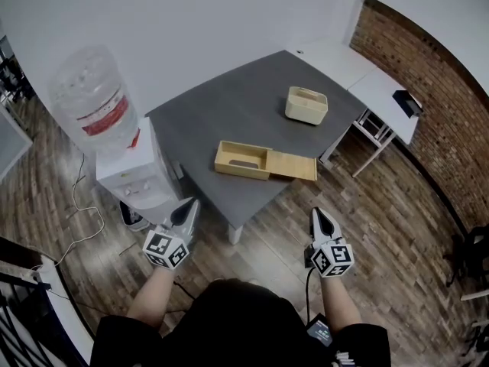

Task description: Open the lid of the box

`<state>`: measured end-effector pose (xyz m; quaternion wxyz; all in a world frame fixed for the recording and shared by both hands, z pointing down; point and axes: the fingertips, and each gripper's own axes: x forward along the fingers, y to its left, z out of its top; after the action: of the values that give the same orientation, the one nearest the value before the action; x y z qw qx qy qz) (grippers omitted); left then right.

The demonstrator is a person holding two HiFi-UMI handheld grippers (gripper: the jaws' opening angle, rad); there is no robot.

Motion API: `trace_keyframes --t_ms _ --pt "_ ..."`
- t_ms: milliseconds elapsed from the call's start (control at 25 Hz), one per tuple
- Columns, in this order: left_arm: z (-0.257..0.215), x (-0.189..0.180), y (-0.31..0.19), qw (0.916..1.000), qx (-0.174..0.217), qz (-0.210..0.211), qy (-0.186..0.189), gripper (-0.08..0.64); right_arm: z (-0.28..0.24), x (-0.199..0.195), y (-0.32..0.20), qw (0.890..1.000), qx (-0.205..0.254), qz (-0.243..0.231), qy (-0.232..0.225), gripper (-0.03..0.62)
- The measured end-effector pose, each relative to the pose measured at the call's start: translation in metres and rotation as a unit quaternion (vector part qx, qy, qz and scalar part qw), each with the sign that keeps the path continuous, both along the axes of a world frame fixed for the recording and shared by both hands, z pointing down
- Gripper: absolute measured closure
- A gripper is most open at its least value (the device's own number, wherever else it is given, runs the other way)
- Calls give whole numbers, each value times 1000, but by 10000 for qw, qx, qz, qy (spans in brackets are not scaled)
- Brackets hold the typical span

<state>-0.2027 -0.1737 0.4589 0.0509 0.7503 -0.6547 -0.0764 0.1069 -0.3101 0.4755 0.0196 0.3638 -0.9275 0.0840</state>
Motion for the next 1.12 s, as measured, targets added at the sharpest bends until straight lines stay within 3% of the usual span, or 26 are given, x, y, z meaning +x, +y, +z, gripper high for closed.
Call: trace_keyframes --t_ms 400,1120 --pt "6 22 2 9999 -73 71 -110 560 5 1 0 9998 5 -180 58 591" --pt "11 10 -6 9999 -108 47 -6 560 5 -1 -10 9998 -33 -168 25 591"
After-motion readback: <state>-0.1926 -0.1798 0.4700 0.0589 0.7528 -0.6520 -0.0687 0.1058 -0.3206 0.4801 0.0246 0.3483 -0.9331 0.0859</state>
